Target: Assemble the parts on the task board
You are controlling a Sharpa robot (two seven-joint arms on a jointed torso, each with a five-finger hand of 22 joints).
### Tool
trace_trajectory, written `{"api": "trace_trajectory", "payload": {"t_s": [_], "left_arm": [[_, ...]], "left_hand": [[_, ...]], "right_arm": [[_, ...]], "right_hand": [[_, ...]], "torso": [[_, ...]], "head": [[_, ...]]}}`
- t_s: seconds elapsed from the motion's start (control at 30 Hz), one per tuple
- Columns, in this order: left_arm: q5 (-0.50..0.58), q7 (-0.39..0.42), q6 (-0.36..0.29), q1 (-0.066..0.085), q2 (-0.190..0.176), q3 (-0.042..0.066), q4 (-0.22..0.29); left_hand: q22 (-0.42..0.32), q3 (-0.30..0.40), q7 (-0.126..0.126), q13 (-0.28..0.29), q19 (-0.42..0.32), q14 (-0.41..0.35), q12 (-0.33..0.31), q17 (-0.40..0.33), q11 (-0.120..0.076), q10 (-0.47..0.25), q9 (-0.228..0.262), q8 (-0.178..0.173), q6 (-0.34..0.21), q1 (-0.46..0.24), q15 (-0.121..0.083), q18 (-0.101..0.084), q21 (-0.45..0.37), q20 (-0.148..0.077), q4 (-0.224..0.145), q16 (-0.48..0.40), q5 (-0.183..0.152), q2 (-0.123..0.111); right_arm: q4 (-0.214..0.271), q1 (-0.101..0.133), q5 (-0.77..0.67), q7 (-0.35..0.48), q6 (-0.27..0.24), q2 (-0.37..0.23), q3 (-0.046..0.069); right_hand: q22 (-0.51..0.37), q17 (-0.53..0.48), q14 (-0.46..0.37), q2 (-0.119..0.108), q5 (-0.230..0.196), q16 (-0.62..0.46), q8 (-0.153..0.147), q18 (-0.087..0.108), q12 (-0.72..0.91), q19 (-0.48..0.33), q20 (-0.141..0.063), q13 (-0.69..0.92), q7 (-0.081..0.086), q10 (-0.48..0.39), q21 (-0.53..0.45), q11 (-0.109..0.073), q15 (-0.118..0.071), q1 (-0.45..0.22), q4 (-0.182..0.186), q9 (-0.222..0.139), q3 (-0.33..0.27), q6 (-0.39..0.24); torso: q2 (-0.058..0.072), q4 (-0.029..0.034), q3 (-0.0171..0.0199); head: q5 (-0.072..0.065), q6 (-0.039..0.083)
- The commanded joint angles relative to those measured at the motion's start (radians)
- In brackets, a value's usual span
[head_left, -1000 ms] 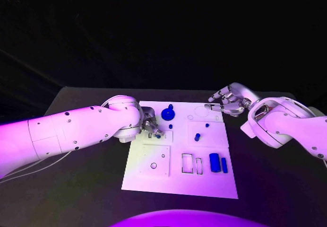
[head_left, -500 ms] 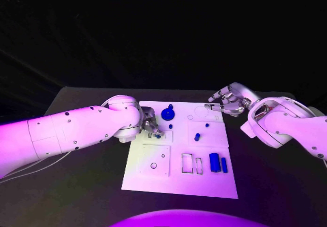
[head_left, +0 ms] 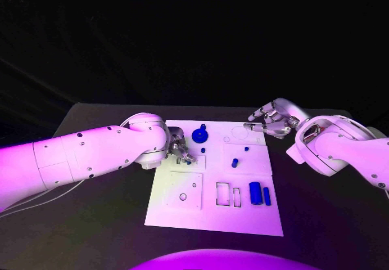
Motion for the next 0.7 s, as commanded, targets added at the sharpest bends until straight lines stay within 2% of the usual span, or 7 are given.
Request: {"api": "trace_trajectory", "payload": {"t_s": [0.03,0.33,0.7], "left_arm": [[-0.004,-0.033,0.004,0.000,0.001,0.000,0.002],[-0.004,-0.033,-0.007,0.000,0.001,0.001,0.003],[0.004,-0.033,-0.006,0.002,-0.014,0.008,0.019]], "left_hand": [[0.000,-0.006,0.003,0.001,0.007,0.104,0.001,0.259,0.000,0.008,0.000,0.004,0.007,0.002,-0.006,-0.010,-0.002,0.002,0.002,0.006,0.005,0.008],[0.000,-0.014,0.003,0.000,0.006,0.103,0.001,0.257,-0.001,0.008,-0.004,0.005,0.007,0.003,-0.006,-0.009,-0.003,0.002,0.002,0.005,0.007,0.016],[-0.003,-0.039,0.004,-0.007,0.005,0.102,-0.003,0.253,0.000,0.004,-0.013,0.005,0.004,-0.004,-0.005,-0.009,-0.004,0.001,0.003,0.003,0.006,0.016]], "right_arm": [[0.001,-0.001,-0.005,0.001,0.010,0.000,0.000],[0.000,-0.001,-0.005,0.001,0.010,0.000,0.000],[-0.006,-0.003,-0.004,0.001,0.009,0.001,0.000]], "right_hand": [[0.001,0.001,0.042,0.002,0.004,-0.005,0.004,0.020,0.000,-0.003,0.000,0.024,-0.003,-0.001,-0.002,-0.003,-0.004,-0.004,0.001,0.002,-0.006,0.006],[0.001,0.001,0.042,0.002,0.004,-0.005,0.004,0.020,0.000,-0.003,0.000,0.024,-0.003,-0.001,-0.002,-0.003,-0.004,-0.004,0.001,0.002,-0.006,0.006],[0.001,0.001,0.042,0.002,0.004,-0.005,0.004,0.020,0.000,-0.003,0.000,0.024,-0.003,-0.001,-0.002,-0.003,-0.004,-0.004,0.001,0.002,-0.006,0.006]], "torso": [[0.000,0.0000,0.0001],[0.000,-0.0005,0.0000],[-0.001,0.0000,0.0005]], "head": [[0.000,0.000],[0.001,0.000],[0.001,0.003]]}}
